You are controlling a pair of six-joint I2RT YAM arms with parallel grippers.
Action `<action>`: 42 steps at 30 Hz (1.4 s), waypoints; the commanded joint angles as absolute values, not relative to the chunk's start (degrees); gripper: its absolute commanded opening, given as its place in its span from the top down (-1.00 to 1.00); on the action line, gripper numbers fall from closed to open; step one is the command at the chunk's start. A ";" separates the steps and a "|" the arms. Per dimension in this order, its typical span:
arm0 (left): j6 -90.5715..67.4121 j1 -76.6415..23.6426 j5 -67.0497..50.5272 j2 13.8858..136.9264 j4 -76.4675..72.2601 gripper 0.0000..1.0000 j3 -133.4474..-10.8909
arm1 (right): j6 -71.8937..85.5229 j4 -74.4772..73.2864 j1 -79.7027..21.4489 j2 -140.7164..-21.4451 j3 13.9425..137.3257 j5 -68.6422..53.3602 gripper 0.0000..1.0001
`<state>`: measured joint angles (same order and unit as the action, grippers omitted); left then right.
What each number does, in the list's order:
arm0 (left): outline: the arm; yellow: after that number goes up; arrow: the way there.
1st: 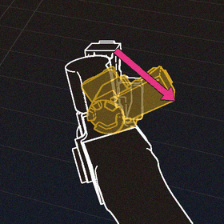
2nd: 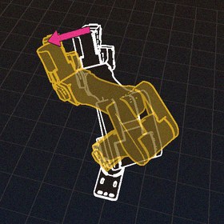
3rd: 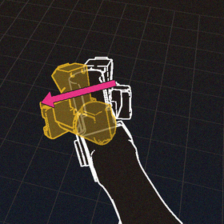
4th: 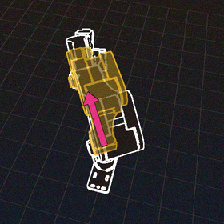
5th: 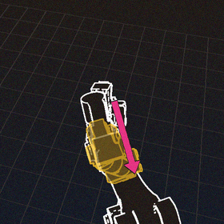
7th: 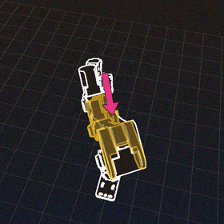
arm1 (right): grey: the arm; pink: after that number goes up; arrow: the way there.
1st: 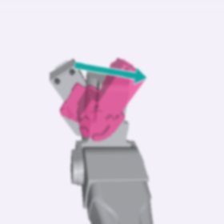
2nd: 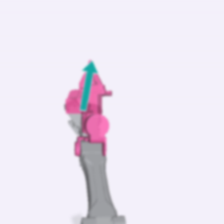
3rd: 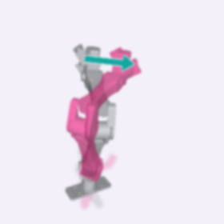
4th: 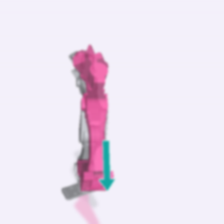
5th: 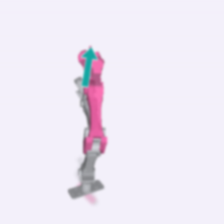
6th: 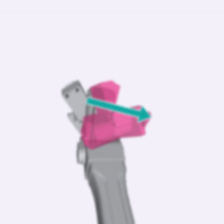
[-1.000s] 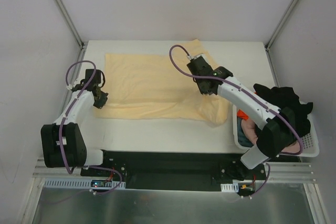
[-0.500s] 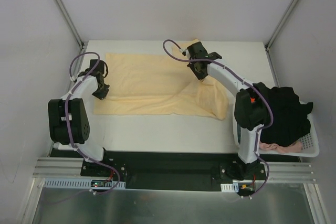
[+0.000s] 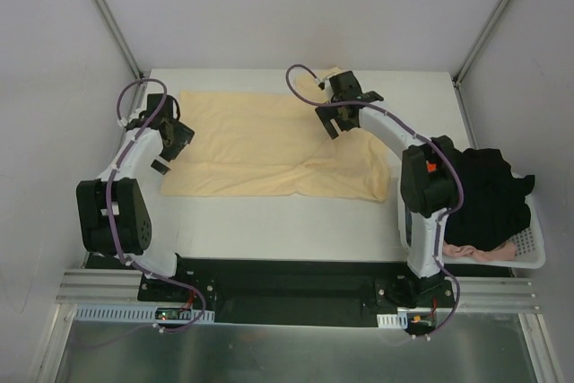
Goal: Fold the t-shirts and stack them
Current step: Fold the flattened tshirt in 1/3 of the way
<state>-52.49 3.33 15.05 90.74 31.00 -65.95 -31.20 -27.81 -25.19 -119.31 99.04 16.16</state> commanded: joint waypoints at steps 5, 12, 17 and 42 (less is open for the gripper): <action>-43.07 3.08 3.01 83.93 30.85 -0.99 -61.79 | -1.54 -19.52 -25.22 -93.96 75.27 -1.91 -0.93; -37.10 3.16 -11.67 88.16 20.76 -0.98 -58.19 | 7.99 -16.53 -24.43 -97.55 70.93 -11.40 -0.93; -36.30 3.16 -9.68 85.87 15.56 -0.98 -54.06 | 12.74 -12.92 -24.35 -103.61 71.37 -17.40 -0.93; -37.27 5.36 -8.44 87.90 14.41 -0.99 -53.26 | 17.76 -1.41 -26.19 -124.80 97.37 -18.02 -0.93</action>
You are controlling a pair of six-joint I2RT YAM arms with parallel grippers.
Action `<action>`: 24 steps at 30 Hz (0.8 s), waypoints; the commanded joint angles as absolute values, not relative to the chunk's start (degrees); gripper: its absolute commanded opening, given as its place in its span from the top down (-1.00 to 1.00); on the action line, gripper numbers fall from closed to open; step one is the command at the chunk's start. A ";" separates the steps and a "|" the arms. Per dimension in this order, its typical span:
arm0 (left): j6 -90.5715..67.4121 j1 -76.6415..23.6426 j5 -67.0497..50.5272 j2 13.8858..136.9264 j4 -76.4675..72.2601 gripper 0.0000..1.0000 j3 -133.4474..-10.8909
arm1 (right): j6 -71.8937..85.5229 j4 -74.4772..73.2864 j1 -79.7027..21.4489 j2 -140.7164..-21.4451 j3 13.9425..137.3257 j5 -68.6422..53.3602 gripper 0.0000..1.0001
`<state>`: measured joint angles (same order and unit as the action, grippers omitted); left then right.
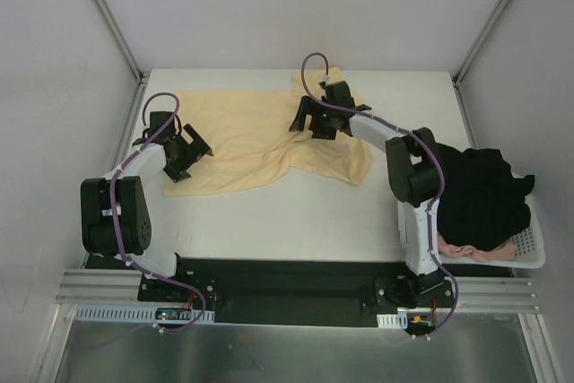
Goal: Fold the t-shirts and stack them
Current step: Fold the flattened tshirt in 1/3 of the way
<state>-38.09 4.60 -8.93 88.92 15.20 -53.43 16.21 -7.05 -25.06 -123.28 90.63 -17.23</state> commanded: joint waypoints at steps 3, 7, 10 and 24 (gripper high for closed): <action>-37.27 5.36 -7.56 87.19 14.41 -0.99 -53.09 | 16.44 -1.23 -26.72 -126.12 101.77 -17.05 -0.93; -37.09 5.36 -6.94 86.75 14.41 -0.99 -52.91 | 14.51 -1.67 -26.72 -127.00 105.20 -17.93 -0.93; -37.00 5.36 -7.21 86.66 14.41 -0.99 -53.00 | 12.92 -4.12 -26.81 -125.43 105.12 -17.23 -0.93; -37.70 5.27 -9.49 90.61 14.33 -0.99 -54.49 | 10.19 -9.67 -23.47 -103.97 72.69 -13.79 -0.93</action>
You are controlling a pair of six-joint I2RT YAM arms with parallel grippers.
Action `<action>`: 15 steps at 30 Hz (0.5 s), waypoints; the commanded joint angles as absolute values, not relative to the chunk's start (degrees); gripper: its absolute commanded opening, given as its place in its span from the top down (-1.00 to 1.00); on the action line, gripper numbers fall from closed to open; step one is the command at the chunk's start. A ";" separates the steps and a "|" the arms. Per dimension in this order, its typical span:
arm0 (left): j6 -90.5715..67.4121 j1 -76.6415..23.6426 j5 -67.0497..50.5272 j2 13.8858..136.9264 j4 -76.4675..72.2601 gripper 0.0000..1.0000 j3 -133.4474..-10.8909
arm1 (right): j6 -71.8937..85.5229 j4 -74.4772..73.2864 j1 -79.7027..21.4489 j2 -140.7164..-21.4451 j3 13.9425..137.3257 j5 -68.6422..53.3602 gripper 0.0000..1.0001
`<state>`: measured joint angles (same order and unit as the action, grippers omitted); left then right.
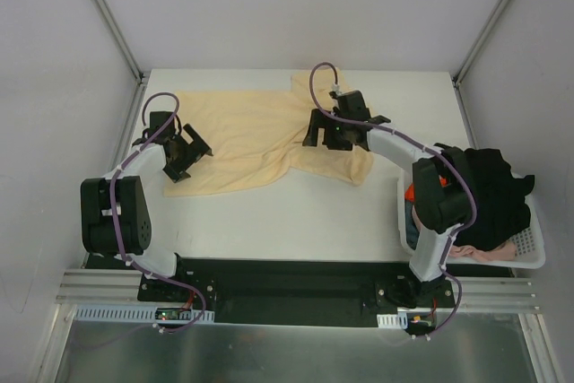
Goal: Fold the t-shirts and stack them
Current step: Fold the flattened tshirt in 1/3 of the way
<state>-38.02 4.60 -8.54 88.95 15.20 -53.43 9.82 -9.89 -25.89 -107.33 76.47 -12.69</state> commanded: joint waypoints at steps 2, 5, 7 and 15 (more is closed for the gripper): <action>-37.79 5.36 -9.67 92.01 14.41 -0.99 -55.10 | 10.72 -9.58 -22.24 -104.85 71.02 -16.33 -0.93; -37.88 5.36 -7.56 93.42 14.85 -0.99 -55.63 | 11.34 -10.19 -20.58 -106.96 70.05 -17.57 -0.93; -37.71 5.54 -6.60 93.86 16.25 -0.99 -56.16 | 12.21 -11.94 -19.69 -107.40 69.17 -18.19 -0.93; -39.46 6.42 1.13 97.46 23.72 -0.99 -58.18 | 11.43 -15.28 -17.67 -98.01 55.30 -14.41 -0.93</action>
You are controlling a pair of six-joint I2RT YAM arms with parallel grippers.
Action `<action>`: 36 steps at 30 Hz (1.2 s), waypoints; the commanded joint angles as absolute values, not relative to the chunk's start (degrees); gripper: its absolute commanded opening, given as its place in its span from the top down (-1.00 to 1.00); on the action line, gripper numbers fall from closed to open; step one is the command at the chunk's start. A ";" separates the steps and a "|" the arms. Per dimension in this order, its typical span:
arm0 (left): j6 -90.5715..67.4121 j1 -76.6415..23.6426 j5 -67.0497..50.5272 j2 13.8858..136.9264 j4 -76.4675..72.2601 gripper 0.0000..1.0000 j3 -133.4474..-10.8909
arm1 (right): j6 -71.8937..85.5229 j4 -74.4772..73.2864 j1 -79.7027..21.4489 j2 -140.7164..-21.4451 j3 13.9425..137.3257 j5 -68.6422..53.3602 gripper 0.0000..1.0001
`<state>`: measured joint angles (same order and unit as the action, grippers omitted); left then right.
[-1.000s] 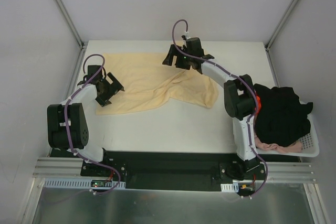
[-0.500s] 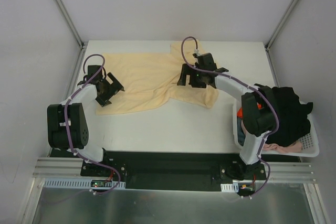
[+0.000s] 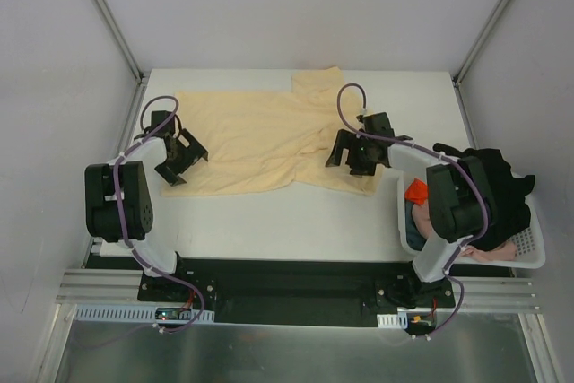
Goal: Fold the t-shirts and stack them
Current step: Fold the flattened tshirt in 1/3 of the way
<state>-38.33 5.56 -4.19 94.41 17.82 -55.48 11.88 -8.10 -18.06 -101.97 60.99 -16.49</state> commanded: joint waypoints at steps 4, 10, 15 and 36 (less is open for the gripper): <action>-40.25 6.42 0.88 99.05 27.24 -0.99 -58.28 | 10.46 -16.08 -17.67 -93.17 50.11 -15.73 -0.93; -41.83 6.50 5.35 94.14 30.58 -0.99 -50.91 | 9.67 -20.82 -17.84 -84.30 43.26 -12.57 -0.93; -42.45 6.50 4.30 87.11 32.42 -0.99 -43.09 | 9.84 -23.20 -19.07 -77.28 38.77 -14.32 -0.93; -48.52 6.24 4.83 58.10 38.14 -0.99 -42.17 | 11.95 -26.89 -31.99 -66.69 44.99 -5.46 -0.96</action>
<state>-48.34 5.74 4.97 60.77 36.77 -37.08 11.92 -27.03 -31.29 -64.16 39.68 -10.20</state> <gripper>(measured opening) 0.992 0.973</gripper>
